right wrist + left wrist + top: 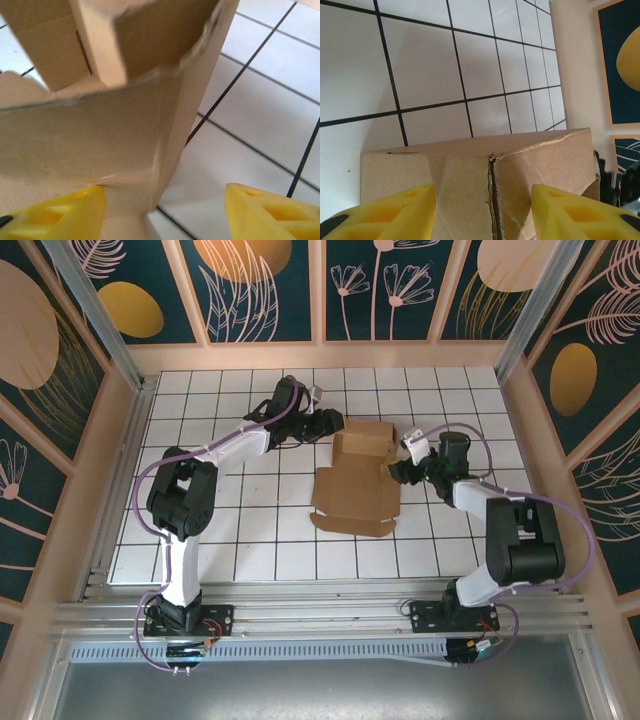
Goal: Fold the paper box
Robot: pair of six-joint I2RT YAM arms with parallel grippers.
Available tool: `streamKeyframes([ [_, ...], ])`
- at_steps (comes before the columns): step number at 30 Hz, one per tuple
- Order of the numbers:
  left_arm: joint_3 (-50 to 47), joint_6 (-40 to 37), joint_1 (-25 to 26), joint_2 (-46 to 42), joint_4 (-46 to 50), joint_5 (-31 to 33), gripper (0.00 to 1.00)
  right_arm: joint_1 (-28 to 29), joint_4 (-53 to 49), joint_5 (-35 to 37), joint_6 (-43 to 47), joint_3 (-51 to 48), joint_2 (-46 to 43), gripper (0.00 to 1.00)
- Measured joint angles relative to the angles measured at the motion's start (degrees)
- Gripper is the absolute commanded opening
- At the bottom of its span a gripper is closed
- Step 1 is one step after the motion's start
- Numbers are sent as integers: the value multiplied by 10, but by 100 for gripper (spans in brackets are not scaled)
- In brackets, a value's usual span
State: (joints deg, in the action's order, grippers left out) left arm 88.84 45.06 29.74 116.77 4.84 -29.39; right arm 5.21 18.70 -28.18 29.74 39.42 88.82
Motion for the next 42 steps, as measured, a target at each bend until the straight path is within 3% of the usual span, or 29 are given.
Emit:
streamKeyframes([
  [9,0,0,-3,0,5,-2,53,67,10,51,3,93,81,59],
  [25,0,0,-6,-2,12,-2,53,109,36,240,-71,168,151,0],
  [32,0,0,-7,-2,11,-2,53,129,24,290,-103,195,168,0],
  [36,-2,0,-8,-3,7,0,58,132,9,297,-106,211,177,14],
  [42,-72,10,-2,-66,-21,16,69,143,3,276,-97,216,180,6],
])
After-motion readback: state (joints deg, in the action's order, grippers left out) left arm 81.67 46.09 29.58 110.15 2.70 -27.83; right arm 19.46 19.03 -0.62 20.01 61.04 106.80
